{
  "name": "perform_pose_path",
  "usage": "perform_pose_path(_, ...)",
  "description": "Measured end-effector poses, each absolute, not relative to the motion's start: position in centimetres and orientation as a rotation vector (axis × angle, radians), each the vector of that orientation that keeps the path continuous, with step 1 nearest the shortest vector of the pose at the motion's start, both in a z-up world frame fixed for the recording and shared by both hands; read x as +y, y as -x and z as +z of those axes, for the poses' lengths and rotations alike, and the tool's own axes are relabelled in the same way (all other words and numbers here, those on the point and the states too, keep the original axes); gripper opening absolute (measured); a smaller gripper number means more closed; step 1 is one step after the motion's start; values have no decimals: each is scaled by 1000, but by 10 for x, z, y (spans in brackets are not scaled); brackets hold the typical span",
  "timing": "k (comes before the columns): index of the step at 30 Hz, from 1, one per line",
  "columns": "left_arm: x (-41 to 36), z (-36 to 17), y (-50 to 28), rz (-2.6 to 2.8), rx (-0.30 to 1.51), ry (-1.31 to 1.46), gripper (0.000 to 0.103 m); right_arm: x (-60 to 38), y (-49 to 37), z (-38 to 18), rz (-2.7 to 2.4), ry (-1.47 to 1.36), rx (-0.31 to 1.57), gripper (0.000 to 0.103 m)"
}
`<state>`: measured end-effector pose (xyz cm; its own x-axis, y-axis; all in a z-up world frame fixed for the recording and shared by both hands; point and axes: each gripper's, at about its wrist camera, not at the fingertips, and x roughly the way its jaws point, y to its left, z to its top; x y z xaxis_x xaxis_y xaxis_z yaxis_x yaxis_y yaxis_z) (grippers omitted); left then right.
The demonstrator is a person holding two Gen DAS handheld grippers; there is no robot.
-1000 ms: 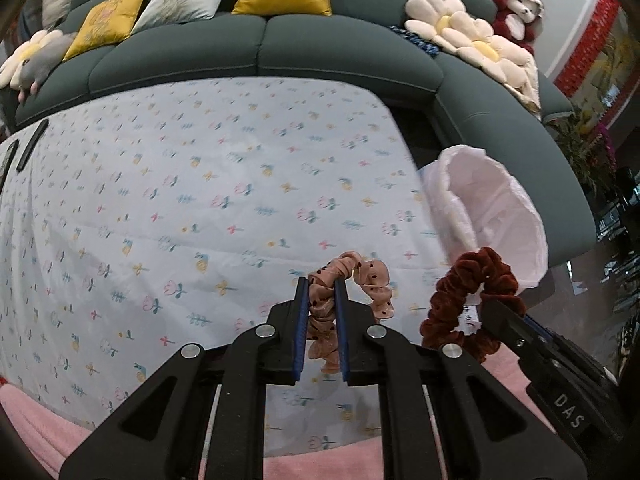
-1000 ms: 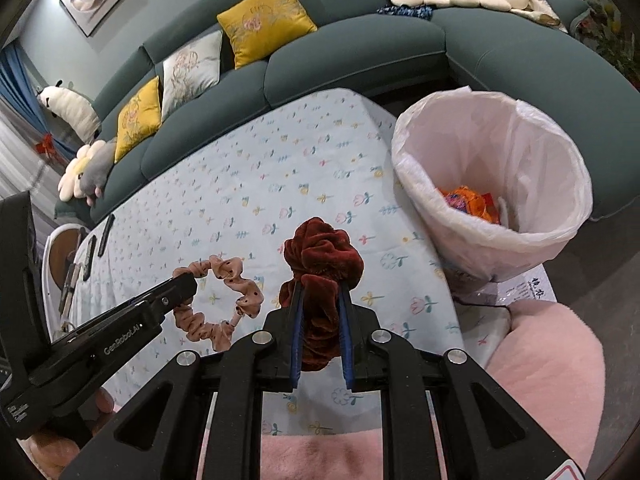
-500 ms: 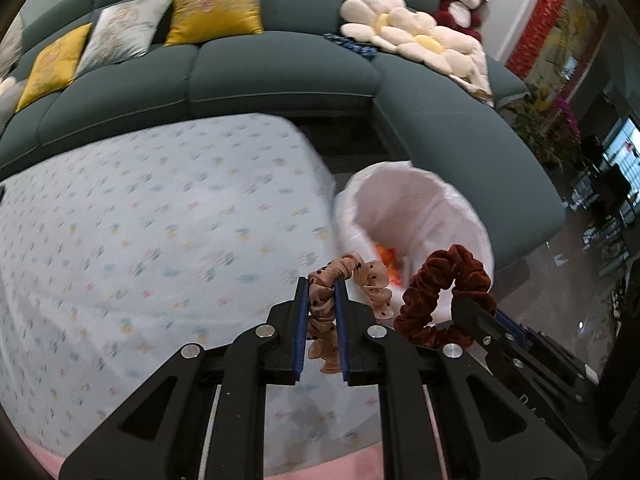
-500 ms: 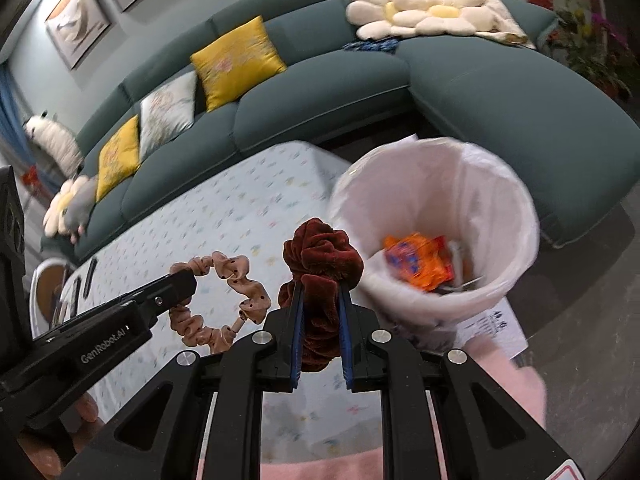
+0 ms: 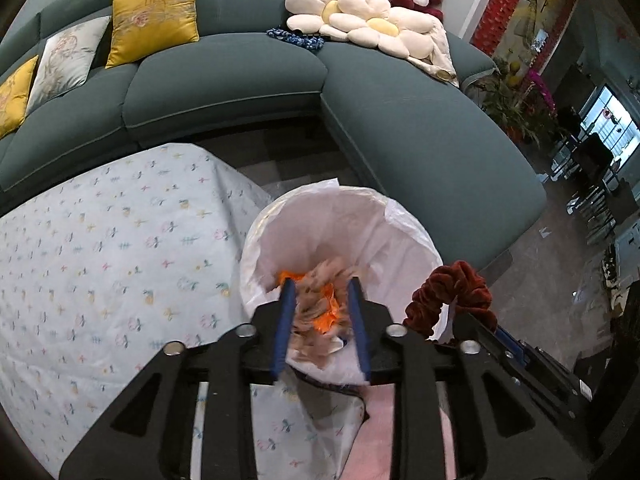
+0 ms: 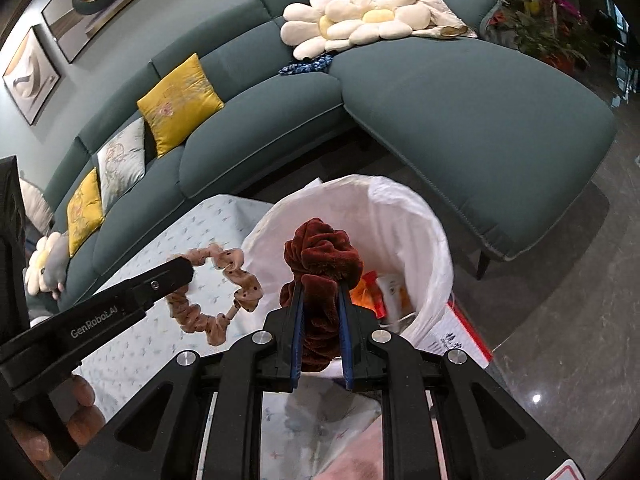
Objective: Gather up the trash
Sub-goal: 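Open both tools to drop the scrunchies into the wastebasket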
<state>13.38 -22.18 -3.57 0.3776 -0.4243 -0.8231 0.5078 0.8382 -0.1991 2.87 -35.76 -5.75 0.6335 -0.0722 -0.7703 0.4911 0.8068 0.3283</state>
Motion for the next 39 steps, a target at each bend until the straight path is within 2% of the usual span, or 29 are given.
perform_pose_path(3, -226, -35, -138, -579, 1020, -83, 45, -366, -34, -60, -347, -558, 831, 14)
perform_pose_path(4, -226, -35, -138, -576, 1018, -81, 46, -368, -37, -61, -348, -560, 831, 14)
perform_pose_path(17, -195, -52, -148, -482, 1038, -64, 48, -359, -65, -66, -324, -534, 860, 17)
perform_pose_path(18, -190, -54, -148, -472, 1039, -60, 50, -357, -67, -66, -320, -528, 863, 20)
perform_pose_path(23, -174, -56, -149, -431, 1032, -58, 56, -350, -78, -62, -321, -508, 864, 25)
perform_pose_path(26, -165, -55, -149, -406, 1023, -55, 60, -344, -81, -56, -322, -485, 855, 37)
perform_pose_path(33, -149, -55, -144, -379, 1020, -42, 64, -329, -79, -48, -324, -425, 866, 47)
perform_pose_path(39, -138, -55, -135, -358, 1019, -48, 68, -318, -70, -47, -339, -372, 885, 52)
